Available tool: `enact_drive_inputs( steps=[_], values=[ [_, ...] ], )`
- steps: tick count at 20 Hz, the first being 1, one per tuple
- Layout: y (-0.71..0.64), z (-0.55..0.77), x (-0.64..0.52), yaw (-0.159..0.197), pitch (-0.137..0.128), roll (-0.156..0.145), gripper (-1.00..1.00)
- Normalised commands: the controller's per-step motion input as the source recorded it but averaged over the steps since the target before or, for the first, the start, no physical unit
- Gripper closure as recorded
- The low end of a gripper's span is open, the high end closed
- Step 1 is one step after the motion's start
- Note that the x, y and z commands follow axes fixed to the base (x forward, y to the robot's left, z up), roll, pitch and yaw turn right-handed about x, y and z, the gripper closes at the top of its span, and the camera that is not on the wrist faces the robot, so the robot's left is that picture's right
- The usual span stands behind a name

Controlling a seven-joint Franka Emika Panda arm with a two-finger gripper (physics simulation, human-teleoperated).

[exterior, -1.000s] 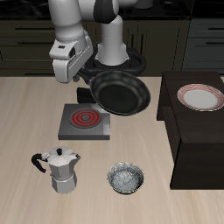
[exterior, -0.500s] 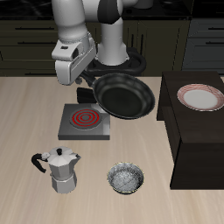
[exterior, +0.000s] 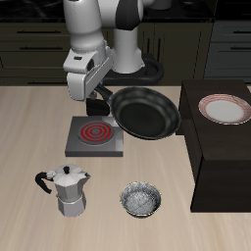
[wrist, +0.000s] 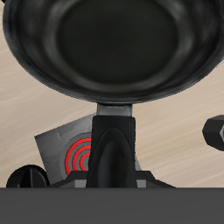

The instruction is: Place the frypan on the top layer of the shelf

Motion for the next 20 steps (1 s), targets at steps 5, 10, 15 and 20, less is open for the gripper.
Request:
enact_drive_inputs(
  steps=[5,10,15,20],
  values=[
    [0.00,-0.04,0.19,-0.013,0.017,-0.021,1.00],
    [-0.05,0.04,0.15,0.010,-0.009,-0.027,1.00],
    [0.01,0.05,0.08,-0.006,-0.011,-0.014,1.00],
    [0.21,-0.06,0.06,0.011,0.007,0.025,1.00]
  ],
)
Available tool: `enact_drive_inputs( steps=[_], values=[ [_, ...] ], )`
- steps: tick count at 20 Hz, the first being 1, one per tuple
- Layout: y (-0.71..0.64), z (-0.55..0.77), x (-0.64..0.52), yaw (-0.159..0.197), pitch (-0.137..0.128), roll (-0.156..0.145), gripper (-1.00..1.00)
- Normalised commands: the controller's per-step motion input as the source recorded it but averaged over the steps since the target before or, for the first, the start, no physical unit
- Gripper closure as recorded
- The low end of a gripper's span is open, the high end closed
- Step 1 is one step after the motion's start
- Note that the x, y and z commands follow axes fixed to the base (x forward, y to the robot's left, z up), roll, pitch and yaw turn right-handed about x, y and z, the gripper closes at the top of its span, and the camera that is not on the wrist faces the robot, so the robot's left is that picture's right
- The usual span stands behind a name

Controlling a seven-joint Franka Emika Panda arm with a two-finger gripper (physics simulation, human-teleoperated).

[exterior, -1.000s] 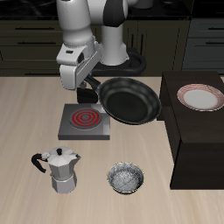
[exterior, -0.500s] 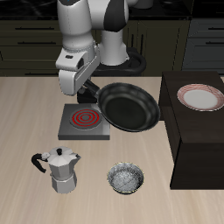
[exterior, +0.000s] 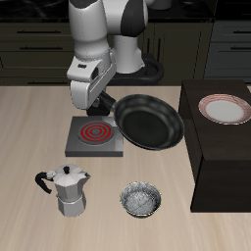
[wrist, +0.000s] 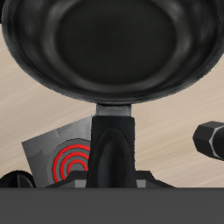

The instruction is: Place the frypan on the top layer of the shelf

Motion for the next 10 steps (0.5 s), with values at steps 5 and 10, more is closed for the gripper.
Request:
enact_drive_inputs(
  steps=[5,10],
  values=[
    [0.12,0.02,0.09,0.009,-0.005,0.008,1.00],
    [0.20,-0.04,0.06,0.017,0.005,0.025,1.00]
  ],
)
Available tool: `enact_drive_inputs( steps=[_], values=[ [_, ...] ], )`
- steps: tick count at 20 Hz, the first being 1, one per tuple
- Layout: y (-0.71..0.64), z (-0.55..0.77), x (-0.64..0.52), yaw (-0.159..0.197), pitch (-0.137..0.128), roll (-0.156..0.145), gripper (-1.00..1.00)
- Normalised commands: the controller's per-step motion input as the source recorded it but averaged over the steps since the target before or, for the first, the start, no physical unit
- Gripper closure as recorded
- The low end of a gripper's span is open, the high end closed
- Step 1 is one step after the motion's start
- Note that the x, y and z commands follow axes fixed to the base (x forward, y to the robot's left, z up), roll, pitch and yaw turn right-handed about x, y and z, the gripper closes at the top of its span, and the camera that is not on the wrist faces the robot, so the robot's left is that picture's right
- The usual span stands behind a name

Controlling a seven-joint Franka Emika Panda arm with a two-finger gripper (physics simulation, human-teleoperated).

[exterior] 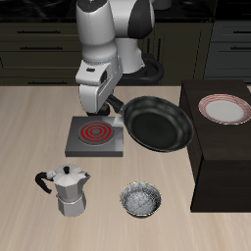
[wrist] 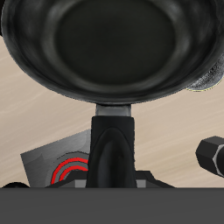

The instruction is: Place the frypan on the top layer of the shelf

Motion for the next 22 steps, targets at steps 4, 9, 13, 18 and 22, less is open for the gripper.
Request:
enact_drive_inputs(
  steps=[4,9,13,18,22],
  values=[
    [0.21,-0.06,0.03,0.006,0.010,0.027,1.00],
    [0.23,-0.04,0.00,-0.005,0.003,0.031,1.00],
    [0.27,-0.08,-0.01,-0.022,0.022,0.040,1.00],
    [0.17,-0.02,-0.02,0.001,0.006,0.030,1.00],
    [0.28,-0.06,0.01,0.001,0.012,0.036,1.00]
  ],
)
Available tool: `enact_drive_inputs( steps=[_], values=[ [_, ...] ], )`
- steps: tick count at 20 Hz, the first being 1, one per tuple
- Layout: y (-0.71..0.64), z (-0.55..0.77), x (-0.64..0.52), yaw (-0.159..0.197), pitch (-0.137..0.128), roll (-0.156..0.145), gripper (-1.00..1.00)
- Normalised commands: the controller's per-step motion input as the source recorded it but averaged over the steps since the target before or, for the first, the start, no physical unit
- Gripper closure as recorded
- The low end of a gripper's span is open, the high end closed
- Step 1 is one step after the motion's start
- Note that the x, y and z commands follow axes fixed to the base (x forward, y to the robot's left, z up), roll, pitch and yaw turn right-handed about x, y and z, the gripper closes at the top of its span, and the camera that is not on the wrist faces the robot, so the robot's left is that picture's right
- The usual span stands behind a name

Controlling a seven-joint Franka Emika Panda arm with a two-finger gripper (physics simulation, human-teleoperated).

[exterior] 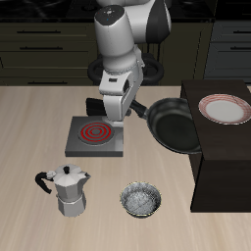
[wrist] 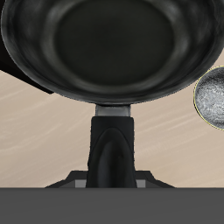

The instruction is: Place the frypan on the top layer of the shelf

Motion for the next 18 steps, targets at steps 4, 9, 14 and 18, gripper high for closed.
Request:
enact_drive_inputs(
  steps=[4,9,14,18],
  values=[
    [0.25,-0.04,-0.06,-0.009,0.003,0.036,1.00],
    [0.41,-0.12,-0.06,0.001,0.019,0.056,1.00],
    [0.20,0.05,0.00,0.004,-0.007,0.033,1.00],
    [0.38,0.09,-0.06,0.017,-0.006,0.059,1.00]
  ],
)
